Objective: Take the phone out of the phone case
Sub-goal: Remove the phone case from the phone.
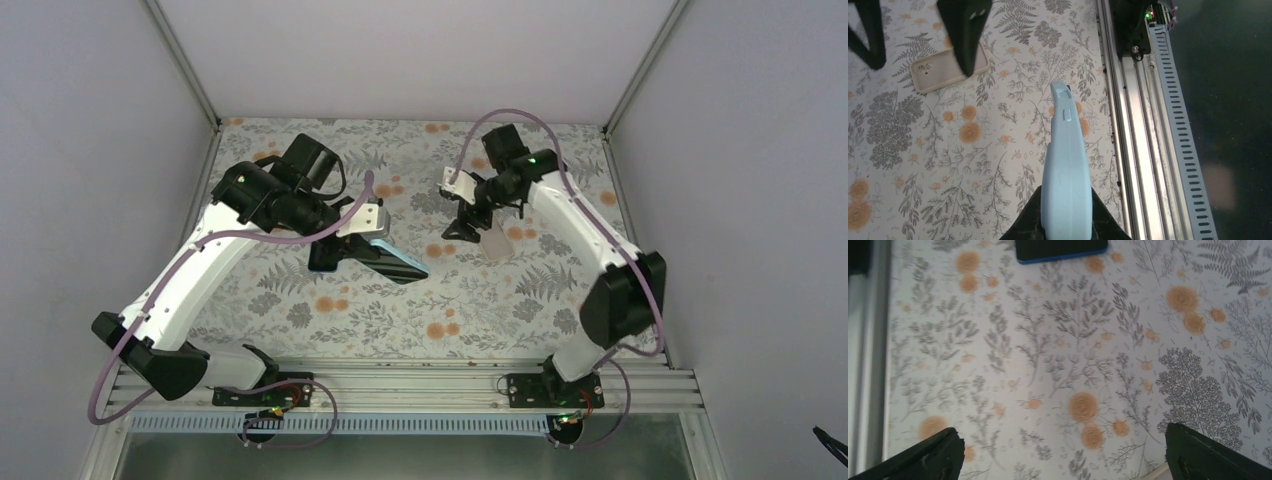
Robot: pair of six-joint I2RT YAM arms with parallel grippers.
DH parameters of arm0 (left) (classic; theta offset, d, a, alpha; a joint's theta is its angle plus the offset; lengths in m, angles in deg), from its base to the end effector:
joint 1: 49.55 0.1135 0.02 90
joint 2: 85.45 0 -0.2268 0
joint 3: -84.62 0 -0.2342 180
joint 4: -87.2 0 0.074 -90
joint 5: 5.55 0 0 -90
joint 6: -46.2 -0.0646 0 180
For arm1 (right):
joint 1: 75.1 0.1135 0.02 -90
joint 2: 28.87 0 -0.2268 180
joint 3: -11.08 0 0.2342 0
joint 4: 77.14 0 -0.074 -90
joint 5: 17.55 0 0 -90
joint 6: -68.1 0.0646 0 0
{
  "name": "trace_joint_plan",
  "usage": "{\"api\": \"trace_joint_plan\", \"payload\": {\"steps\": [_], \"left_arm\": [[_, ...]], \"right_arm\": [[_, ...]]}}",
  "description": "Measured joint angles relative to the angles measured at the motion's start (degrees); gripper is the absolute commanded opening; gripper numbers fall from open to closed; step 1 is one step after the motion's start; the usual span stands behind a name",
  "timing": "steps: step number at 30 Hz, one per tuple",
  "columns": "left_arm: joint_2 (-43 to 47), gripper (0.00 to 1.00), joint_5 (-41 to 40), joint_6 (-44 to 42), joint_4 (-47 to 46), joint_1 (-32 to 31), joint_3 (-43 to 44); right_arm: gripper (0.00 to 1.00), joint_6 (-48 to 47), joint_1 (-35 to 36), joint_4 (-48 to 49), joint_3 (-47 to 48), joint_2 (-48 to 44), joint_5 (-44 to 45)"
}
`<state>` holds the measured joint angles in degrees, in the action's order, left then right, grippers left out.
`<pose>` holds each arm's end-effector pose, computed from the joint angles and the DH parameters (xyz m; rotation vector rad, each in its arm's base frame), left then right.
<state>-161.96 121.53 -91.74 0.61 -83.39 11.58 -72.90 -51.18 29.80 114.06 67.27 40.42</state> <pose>0.1661 -0.1582 0.3409 1.7887 1.7577 -0.7582 0.2866 0.1646 0.2491 -1.6754 1.9329 0.5866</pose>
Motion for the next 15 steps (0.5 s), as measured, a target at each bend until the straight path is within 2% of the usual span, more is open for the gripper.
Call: {"api": "trace_joint_plan", "payload": {"steps": [7, 15], "left_arm": [[-1.2, 0.02, 0.4, -0.9, -0.2, 1.3, 0.0], [-2.0, 0.02, 2.0, -0.9, -0.5, 1.5, 0.1]], "right_arm": [[1.00, -1.3, 0.3, -3.1, -5.0, -12.7, -6.3], [1.00, -0.8, 3.1, -3.5, -9.2, -14.4, -10.3]]}}
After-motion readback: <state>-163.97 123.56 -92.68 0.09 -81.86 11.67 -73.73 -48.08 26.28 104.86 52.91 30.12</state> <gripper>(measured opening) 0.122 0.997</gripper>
